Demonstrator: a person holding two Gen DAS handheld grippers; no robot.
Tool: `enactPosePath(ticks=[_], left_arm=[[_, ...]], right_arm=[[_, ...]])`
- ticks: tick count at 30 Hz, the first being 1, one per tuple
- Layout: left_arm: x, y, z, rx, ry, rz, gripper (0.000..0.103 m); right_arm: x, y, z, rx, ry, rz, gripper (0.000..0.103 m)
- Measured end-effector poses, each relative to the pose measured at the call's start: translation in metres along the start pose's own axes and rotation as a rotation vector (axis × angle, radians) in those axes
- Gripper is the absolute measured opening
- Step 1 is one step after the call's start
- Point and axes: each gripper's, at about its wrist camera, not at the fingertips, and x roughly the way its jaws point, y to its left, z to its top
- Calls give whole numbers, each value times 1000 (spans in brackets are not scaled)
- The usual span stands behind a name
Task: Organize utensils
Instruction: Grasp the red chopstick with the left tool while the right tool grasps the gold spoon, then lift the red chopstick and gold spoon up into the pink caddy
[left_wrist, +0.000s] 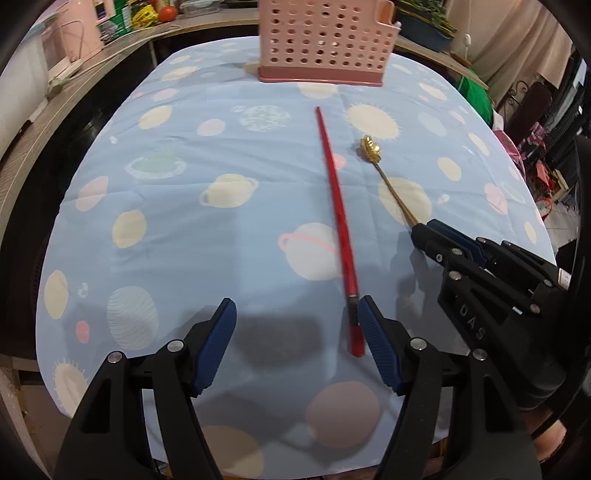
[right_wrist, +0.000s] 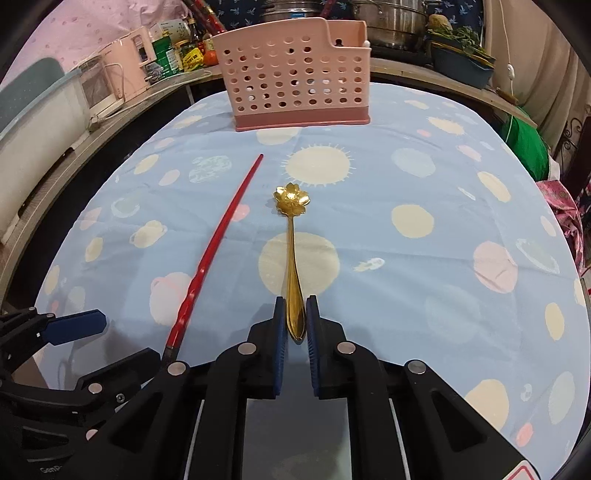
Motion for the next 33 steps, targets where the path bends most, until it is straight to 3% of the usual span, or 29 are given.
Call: enactPosePath(ticks=[5,10,14,16,22,24,33], left_arm=[[7,-15,-3,40,16,-32,64],[11,-25,-5,76,12,-23,51],[10,-28,-5,96,11,-35,28],[10,-28,-5,99,18,-47,8],[-3,-27,-1,88,-1,-54,8],[-13,-26,3,80,-19,-61,8],[-61,-18,35,33,-131,-85,7]], right_arm=[[-13,-18,-2,60,-11,14,10],[-21,-27,-2,91,-22,27,10],[-28,-29,-1,98,-34,34,10],[-32,-29,0,101,-43,38,10],[-53,-33,6,110,-83,48,8],[-62,-34,11,113,-102,52,2],[-82,-42,31,140,-151,66,2]])
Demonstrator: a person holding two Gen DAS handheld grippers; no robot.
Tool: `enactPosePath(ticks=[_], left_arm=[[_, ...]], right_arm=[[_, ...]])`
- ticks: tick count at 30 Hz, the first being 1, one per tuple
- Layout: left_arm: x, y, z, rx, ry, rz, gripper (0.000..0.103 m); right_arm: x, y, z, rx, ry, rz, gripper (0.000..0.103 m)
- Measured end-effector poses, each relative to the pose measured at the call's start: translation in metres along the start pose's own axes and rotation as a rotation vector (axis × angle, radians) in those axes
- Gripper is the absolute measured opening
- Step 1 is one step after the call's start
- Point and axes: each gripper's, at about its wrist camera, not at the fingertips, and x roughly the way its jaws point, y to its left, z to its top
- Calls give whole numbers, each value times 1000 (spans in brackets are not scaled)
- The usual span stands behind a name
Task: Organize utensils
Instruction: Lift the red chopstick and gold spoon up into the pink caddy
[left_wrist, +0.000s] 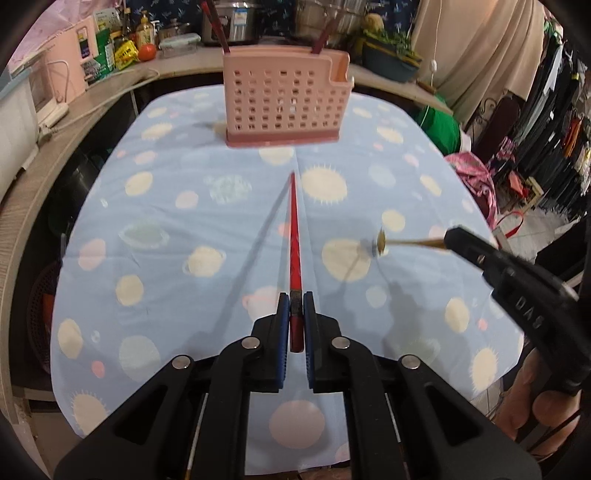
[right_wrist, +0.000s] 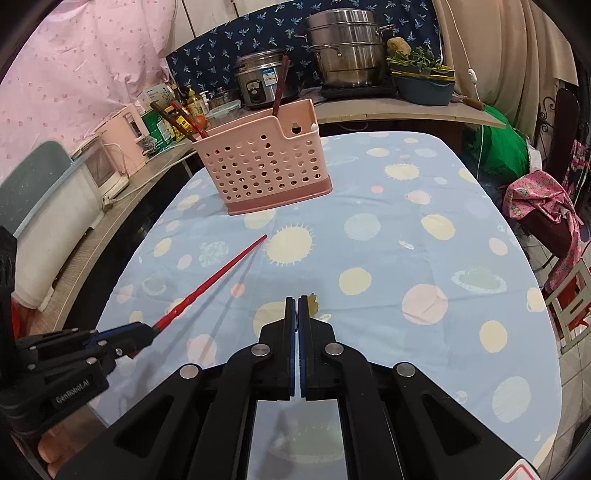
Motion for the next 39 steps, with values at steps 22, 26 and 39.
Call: enactPosePath(ticks=[22,26,39], left_arm=[[-84,17,146,-43,-313,4,7],[-105,16,178,-43,-391,3,7],[-138,24,274,-57,-570,43,7]], right_arm=[[-25,9,114,25,-181,104,2],[-20,15,149,32,-216,127,2],[32,32,224,54,-198,180,2]])
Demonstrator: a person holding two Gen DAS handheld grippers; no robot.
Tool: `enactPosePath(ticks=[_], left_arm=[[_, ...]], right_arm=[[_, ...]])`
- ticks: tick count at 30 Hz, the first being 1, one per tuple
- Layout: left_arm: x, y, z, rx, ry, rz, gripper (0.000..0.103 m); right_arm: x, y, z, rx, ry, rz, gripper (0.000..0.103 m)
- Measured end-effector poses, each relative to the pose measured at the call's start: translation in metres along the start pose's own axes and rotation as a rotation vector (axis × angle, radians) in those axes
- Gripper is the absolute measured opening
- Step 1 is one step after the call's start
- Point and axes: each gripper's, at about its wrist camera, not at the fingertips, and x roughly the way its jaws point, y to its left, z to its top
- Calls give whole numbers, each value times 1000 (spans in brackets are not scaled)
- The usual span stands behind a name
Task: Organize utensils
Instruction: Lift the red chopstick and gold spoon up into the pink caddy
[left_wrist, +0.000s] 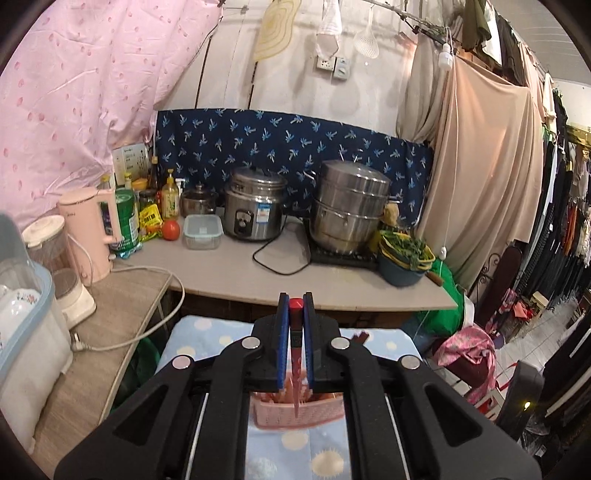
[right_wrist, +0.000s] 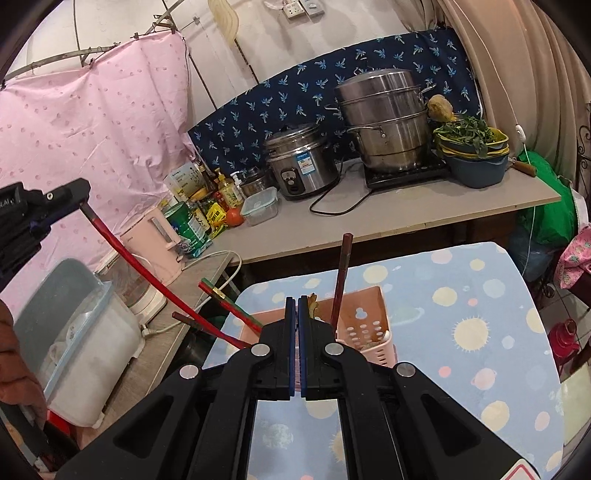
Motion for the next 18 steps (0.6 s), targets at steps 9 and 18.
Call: enactPosePath(ticks=[9,18], left_arm=[[48,7,7,12,23,31,7],[87,13,-19,1,108,37,7]], right_arm=[[45,-4,-3,12,79,-1,2],[66,-9,-12,8,120,-17,2]])
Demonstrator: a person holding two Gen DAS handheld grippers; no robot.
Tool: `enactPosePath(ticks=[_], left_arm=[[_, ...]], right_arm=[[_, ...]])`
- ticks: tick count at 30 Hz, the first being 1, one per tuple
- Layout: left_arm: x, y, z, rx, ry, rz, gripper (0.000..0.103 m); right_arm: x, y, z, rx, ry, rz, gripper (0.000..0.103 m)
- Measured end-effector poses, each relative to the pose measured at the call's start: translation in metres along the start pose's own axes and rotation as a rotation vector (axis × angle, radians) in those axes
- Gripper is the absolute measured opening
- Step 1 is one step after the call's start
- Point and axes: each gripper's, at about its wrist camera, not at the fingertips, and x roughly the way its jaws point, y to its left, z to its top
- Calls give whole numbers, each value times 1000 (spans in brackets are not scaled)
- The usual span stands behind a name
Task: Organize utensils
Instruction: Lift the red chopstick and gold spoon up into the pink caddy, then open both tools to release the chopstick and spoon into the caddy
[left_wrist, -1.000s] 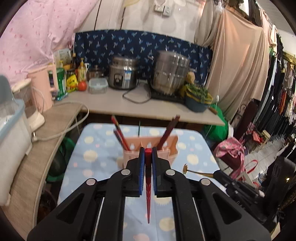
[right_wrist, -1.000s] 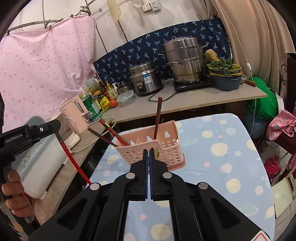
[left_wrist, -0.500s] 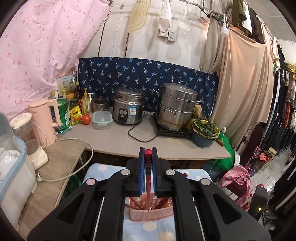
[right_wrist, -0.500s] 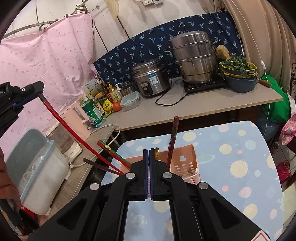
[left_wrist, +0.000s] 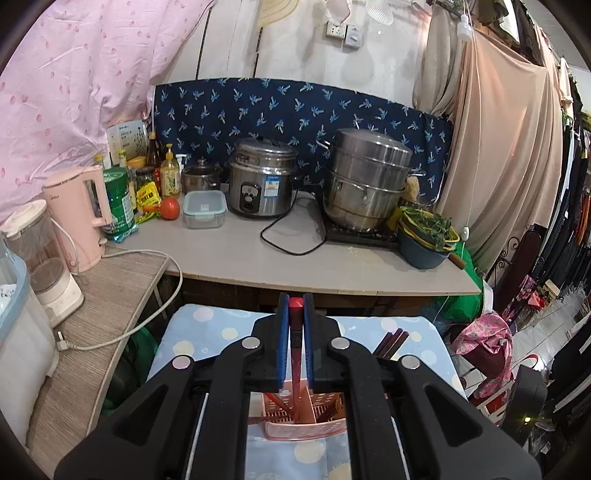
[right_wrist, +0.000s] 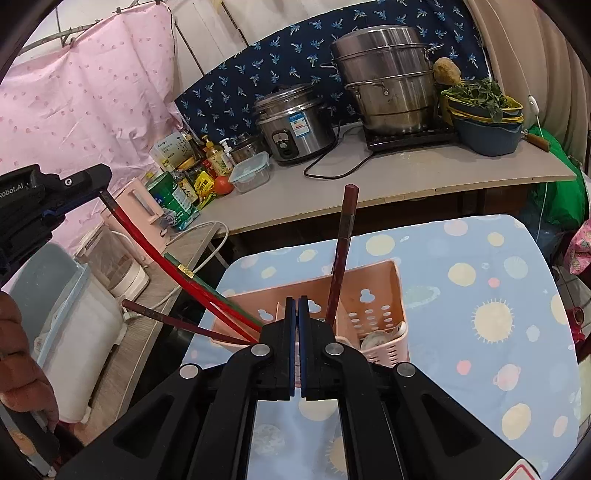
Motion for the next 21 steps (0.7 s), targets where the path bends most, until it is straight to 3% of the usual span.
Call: enactPosePath(ticks=[8,9,10,12,17,21], left_arm=[[12,-1,-16,-1,26,3,9],[11,-1,-18,0,24,9,15],[10,0,-18,-4,22,15,30],[7,1,-20,-11,5,28,40],[4,7,-26,-16,8,48,42],[0,14,-35,-18,7,67,45]], right_arm=[[-1,-1,-2,-7,-12,-23,7],[-1,-2,-3,-4,-11,-25,9],[-2,-3,-3,-2,-12,-27,10],[-3,-5,-4,-1,-14,-32,13],[-5,-13,-6,10,-23,-55,21],[-5,-24,-6,25,-22,-82,22]])
